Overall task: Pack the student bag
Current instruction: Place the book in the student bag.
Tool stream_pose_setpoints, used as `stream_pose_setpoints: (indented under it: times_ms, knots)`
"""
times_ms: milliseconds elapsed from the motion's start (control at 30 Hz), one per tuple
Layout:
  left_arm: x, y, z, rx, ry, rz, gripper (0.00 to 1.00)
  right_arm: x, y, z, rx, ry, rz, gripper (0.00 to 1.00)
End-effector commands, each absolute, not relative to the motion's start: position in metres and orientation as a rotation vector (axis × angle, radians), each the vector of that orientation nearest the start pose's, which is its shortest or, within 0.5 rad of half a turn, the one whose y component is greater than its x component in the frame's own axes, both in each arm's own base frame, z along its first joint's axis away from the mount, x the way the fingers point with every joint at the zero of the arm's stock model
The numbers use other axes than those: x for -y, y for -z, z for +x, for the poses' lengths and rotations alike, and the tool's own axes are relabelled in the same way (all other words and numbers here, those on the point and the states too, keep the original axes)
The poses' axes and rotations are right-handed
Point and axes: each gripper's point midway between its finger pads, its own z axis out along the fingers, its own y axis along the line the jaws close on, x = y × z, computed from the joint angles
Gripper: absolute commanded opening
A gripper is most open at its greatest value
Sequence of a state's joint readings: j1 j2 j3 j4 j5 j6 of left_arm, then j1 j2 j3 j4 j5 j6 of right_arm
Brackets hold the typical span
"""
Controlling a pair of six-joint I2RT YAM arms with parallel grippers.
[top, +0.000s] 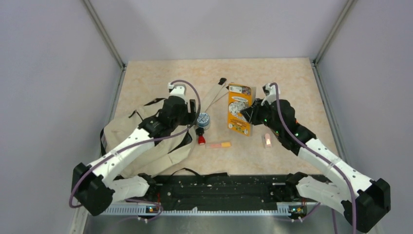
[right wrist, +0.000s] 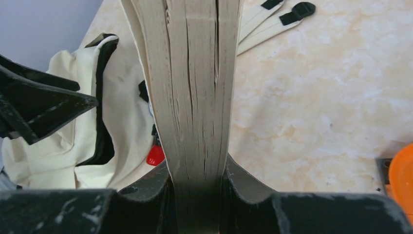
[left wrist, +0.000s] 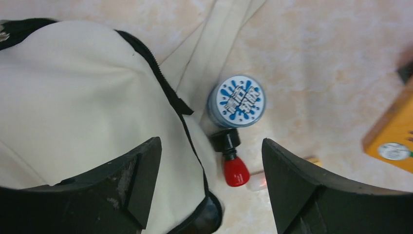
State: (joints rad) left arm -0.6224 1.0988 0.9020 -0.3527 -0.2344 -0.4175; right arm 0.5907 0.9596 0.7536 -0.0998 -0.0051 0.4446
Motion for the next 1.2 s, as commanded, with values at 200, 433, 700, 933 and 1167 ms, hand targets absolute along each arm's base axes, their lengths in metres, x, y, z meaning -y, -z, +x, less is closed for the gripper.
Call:
stream_pose_setpoints:
  times_ms: [200,433,700,933,1167]
  knots:
    - [0.154,-0.185,0.315,-2.179,-0.107,0.021,0.8,-0.199,-0.268,0.283,-1.785,-0.688,-0.121,0.0]
    - [0.132,-0.168,0.312,-2.245,-0.329,0.01,0.72,-0.208,-0.267,0.28,-1.785,-0.751,-0.128,0.0]
    - [0.126,-0.172,0.304,-2.237,-0.306,-0.021,0.36,-0.216,-0.264,0.276,-1.803,-0.797,-0.156,0.0]
    - [0.126,-0.208,0.292,-2.174,-0.161,0.003,0.1,-0.244,-0.277,0.276,-1.768,-0.945,-0.221,0.0]
    - [0.125,-0.262,0.272,-2.047,0.006,0.146,0.0,-0.303,-0.286,0.278,-1.748,-1.166,-0.28,0.0]
